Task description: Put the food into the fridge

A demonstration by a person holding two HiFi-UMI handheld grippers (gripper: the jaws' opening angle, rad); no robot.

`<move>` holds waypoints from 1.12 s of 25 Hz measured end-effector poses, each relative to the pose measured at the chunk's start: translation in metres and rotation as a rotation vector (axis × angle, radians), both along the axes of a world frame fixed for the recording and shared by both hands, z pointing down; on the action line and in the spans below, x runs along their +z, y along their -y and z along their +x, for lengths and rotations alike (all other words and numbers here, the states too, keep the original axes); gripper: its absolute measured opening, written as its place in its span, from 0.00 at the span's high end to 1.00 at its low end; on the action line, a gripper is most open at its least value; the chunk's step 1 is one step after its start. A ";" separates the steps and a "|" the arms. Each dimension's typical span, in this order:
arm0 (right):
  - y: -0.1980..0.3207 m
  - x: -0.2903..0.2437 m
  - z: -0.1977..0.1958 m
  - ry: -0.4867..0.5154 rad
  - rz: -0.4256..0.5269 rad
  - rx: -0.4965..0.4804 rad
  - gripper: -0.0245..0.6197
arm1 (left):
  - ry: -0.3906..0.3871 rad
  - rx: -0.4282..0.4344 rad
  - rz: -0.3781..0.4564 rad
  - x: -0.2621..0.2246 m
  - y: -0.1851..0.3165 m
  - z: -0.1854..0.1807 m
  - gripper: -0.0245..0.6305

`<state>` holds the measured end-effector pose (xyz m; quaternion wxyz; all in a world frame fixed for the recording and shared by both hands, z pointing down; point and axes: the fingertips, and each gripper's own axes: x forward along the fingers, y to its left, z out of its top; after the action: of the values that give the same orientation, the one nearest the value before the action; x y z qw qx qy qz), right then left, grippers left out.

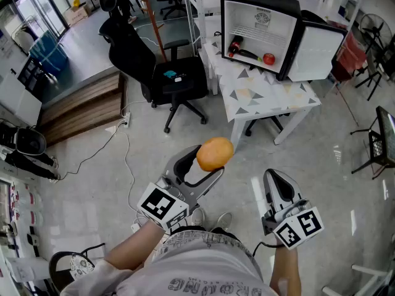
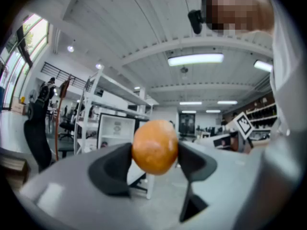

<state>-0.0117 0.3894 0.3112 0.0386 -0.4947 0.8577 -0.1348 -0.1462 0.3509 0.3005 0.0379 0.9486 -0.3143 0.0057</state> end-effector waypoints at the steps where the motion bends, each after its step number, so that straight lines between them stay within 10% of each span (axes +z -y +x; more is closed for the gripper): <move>1: 0.000 0.000 0.001 0.004 0.000 0.001 0.96 | 0.001 0.000 -0.001 0.001 0.001 0.000 0.50; 28: 0.016 0.036 0.069 0.043 -0.064 0.044 0.96 | 0.044 -0.042 -0.052 0.038 0.022 0.030 0.50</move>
<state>0.0569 0.3730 0.3473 0.0441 -0.5112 0.8410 -0.1718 -0.1160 0.3286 0.3383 0.0556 0.9401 -0.3348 0.0339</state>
